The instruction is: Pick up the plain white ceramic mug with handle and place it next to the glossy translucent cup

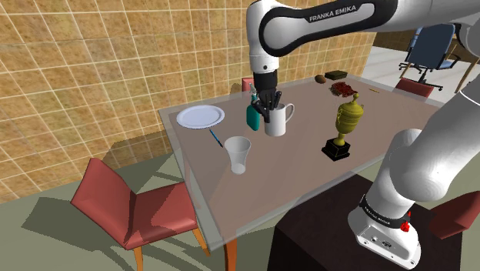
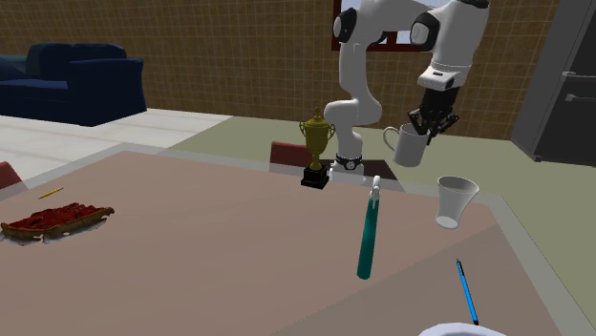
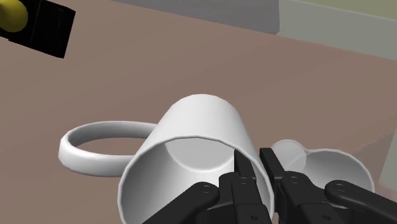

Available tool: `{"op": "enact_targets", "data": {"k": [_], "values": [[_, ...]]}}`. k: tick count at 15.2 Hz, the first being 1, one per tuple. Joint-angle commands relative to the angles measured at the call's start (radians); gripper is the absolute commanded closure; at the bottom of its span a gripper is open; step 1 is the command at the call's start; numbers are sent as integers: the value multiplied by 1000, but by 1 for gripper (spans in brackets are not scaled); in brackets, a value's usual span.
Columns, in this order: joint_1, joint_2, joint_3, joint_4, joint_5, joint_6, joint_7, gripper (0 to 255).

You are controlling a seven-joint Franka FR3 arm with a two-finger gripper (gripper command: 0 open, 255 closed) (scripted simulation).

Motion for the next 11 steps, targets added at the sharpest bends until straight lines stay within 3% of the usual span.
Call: {"op": "enact_targets", "data": {"k": [1, 11], "values": [[-1, 2, -1, -28, 0, 31, -3, 255], [0, 28, 2, -139, 0, 167, -6, 255]]}}
